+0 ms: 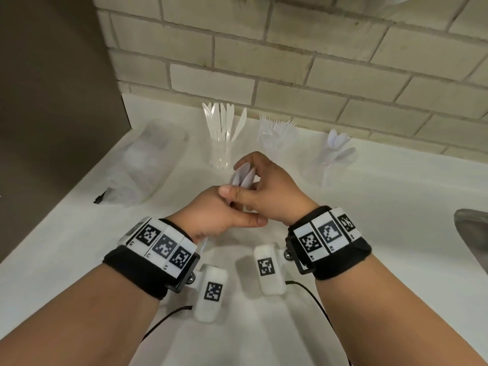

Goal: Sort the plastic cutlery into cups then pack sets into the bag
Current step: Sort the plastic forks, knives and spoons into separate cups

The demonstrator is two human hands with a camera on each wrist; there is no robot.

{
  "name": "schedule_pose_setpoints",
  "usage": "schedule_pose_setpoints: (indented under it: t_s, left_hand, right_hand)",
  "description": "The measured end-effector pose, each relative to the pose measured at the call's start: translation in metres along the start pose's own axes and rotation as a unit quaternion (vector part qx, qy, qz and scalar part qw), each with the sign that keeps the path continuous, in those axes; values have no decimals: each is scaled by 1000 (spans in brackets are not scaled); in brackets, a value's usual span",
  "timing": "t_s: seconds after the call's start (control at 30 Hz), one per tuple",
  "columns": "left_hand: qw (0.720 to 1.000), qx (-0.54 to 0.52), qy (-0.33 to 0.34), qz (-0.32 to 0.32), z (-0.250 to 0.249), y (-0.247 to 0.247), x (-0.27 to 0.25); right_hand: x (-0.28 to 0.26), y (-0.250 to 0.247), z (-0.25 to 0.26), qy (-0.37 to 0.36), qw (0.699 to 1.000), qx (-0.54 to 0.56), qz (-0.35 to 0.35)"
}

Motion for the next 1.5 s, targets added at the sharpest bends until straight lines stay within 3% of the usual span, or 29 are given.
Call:
schedule_pose_setpoints:
  t_s: [0.17, 0.33, 0.47, 0.57, 0.67, 0.77, 0.87, 0.97, 1.03, 1.1, 1.17, 1.3, 1.4, 1.5]
  left_hand:
    - [999, 35, 30, 8, 1, 5, -3]
    - [1000, 13, -26, -3, 10, 0, -6]
    - [998, 58, -14, -27, 11, 7, -2]
    - [998, 36, -7, -46, 12, 10, 0]
    - [993, 99, 18, -56, 15, 6, -2]
    - [969, 229, 21, -94, 22, -17, -4]
    - [895, 379, -11, -233, 30, -66, -2]
    - [839, 433, -128, -304, 38, -104, 1]
    - [814, 461, -200, -292, 47, -119, 5]
    - [809, 458, -254, -268, 60, -128, 10]
    - [808, 455, -281, -246, 69, -130, 16]
    - [789, 479, -319, -214, 78, -130, 23]
    - [764, 517, -341, -180, 77, -128, 26]
    - [752, 541, -353, -129, 74, -129, 30]
  right_hand:
    - [-2, -11, -12, 41, 995, 88, -36]
    - [-5, -27, -23, 82, 978, 167, -92]
    - [-8, -21, -26, 91, 981, 139, -99]
    - [-10, -32, -28, 75, 983, 118, -117]
    - [-5, -77, -32, 54, 972, 88, -209]
    - [2, -139, -35, -7, 935, -23, -355]
    - [15, -179, -44, -27, 894, -133, -426]
    - [36, -185, -62, 20, 896, -180, -405]
    - [49, -178, -75, 68, 905, -203, -368]
    - [62, -166, -88, 115, 913, -221, -323]
    - [71, -152, -100, 178, 909, -258, -276]
    - [77, -130, -119, 278, 869, -366, -185]
    - [74, -126, -123, 295, 850, -409, -156]
    - [70, -126, -104, 248, 839, -438, -206]
Point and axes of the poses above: each hand's wrist, its own x-axis towards the middle knuckle, its own y-axis out of the palm, z = x × y, the point moved 4 cm from there along x, towards the middle knuckle, and after that the axes turned 1 degree about -x, right-handed, at the moved point
